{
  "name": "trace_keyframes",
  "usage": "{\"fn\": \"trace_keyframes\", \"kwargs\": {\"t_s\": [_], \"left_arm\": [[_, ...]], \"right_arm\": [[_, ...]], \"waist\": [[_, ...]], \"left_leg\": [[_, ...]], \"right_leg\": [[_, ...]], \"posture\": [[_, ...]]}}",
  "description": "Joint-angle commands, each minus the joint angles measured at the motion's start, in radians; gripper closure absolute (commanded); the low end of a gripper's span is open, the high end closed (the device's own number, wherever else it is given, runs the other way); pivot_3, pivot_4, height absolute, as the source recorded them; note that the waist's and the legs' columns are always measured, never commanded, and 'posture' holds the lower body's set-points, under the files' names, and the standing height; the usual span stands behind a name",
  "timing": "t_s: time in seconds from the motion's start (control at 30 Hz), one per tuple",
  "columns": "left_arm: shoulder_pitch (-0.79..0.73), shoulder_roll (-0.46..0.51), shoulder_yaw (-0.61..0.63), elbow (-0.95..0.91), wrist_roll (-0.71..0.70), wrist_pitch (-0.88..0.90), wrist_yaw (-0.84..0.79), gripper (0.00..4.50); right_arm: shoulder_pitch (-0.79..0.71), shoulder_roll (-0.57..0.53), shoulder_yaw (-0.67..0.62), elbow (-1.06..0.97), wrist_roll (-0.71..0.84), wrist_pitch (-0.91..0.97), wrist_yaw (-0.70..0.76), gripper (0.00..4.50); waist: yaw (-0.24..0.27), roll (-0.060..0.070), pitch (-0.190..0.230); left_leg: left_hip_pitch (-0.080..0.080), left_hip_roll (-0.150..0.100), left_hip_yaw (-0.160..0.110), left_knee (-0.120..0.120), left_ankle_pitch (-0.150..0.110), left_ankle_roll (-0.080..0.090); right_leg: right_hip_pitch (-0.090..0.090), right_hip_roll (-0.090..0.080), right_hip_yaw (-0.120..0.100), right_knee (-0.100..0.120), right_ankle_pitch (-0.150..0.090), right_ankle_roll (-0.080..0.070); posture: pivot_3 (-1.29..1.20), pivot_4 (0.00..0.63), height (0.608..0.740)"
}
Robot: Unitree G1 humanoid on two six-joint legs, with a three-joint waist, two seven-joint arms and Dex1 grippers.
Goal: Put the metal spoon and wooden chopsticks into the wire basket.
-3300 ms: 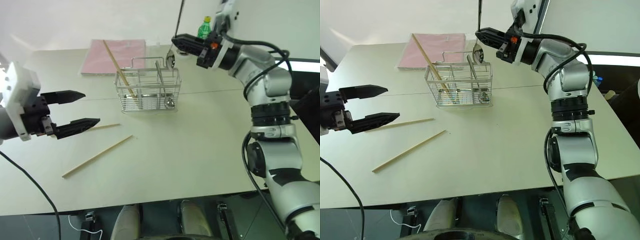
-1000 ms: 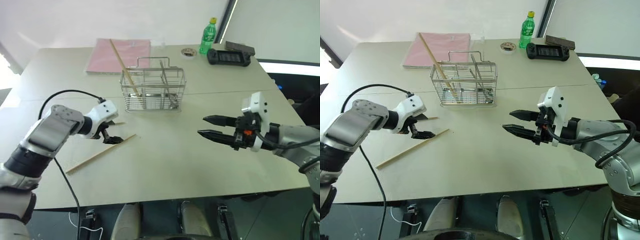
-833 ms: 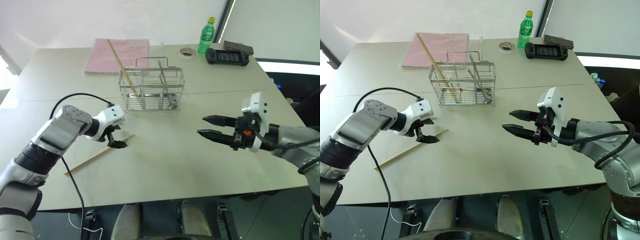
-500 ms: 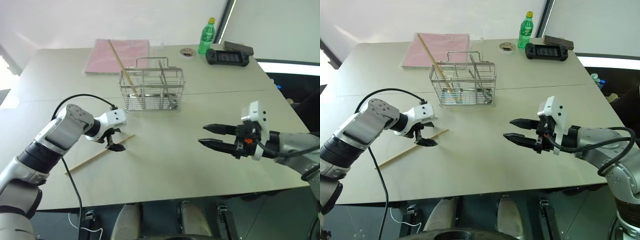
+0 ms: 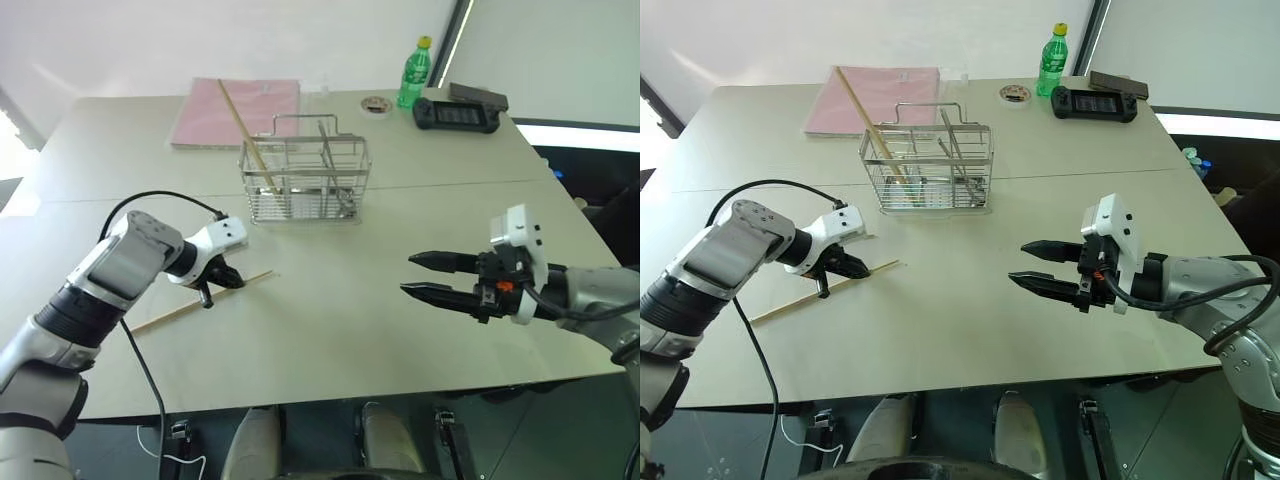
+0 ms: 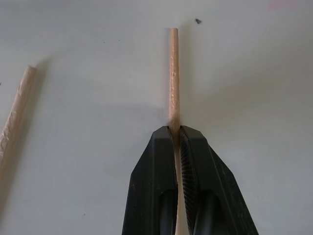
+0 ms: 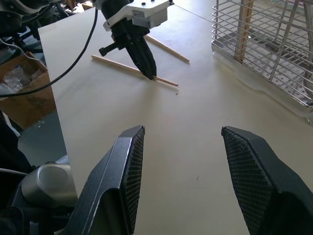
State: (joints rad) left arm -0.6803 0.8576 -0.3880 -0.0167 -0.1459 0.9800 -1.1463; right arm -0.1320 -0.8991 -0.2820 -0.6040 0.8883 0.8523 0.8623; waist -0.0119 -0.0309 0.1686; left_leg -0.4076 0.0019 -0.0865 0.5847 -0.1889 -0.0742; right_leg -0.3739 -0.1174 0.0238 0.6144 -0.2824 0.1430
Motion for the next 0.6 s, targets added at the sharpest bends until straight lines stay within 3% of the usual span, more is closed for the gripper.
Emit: {"fn": "trace_keyframes", "kwargs": {"t_s": [0.03,0.17,0.33,0.47,0.6], "left_arm": [[-0.025,-0.039,0.197,0.022,-0.053,0.086,0.108,4.48],[-0.042,-0.112,0.491,0.025,-0.14,0.07,0.252,4.48],[-0.118,-0.159,0.86,-0.111,-0.36,0.329,0.324,4.48],[-0.174,-0.219,0.995,-0.187,-0.445,0.319,0.42,4.48],[-0.304,-0.365,0.981,-0.12,-0.394,0.067,0.61,4.48]], "right_arm": [[-0.004,-0.011,-0.024,-0.012,0.011,-0.023,0.009,1.92],[0.006,-0.015,-0.029,-0.014,0.012,-0.027,0.013,1.92],[0.01,-0.017,-0.027,-0.005,0.003,-0.034,0.019,1.92],[-0.002,-0.01,-0.019,0.004,0.008,-0.033,0.01,1.92],[-0.021,-0.005,-0.001,0.008,0.01,-0.033,0.006,1.92]], "waist": [[0.001,-0.001,0.0],[0.0,-0.001,0.001],[-0.002,-0.002,0.001],[0.001,-0.002,0.001],[0.019,-0.004,0.001]], "left_leg": [[0.0,0.0,0.0,0.0,0.0,0.0],[-0.001,0.0,-0.001,0.003,-0.001,0.001],[-0.001,0.0,-0.002,0.004,-0.001,0.001],[0.0,0.0,-0.002,0.004,-0.001,0.001],[0.0,0.0,-0.003,0.009,-0.001,0.001]], "right_leg": [[0.0,0.0,0.0,0.0,0.0,0.0],[0.0,0.0,-0.001,0.0,0.001,0.002],[0.001,0.0,-0.002,0.001,0.001,0.004],[0.002,0.0,-0.002,0.001,0.001,0.005],[0.006,0.0,-0.004,0.0,0.002,0.005]], "posture": [[0.0,0.15,0.721],[0.0,0.15,0.721],[0.0,0.15,0.721],[0.0,0.15,0.721],[0.0,0.15,0.721]]}}
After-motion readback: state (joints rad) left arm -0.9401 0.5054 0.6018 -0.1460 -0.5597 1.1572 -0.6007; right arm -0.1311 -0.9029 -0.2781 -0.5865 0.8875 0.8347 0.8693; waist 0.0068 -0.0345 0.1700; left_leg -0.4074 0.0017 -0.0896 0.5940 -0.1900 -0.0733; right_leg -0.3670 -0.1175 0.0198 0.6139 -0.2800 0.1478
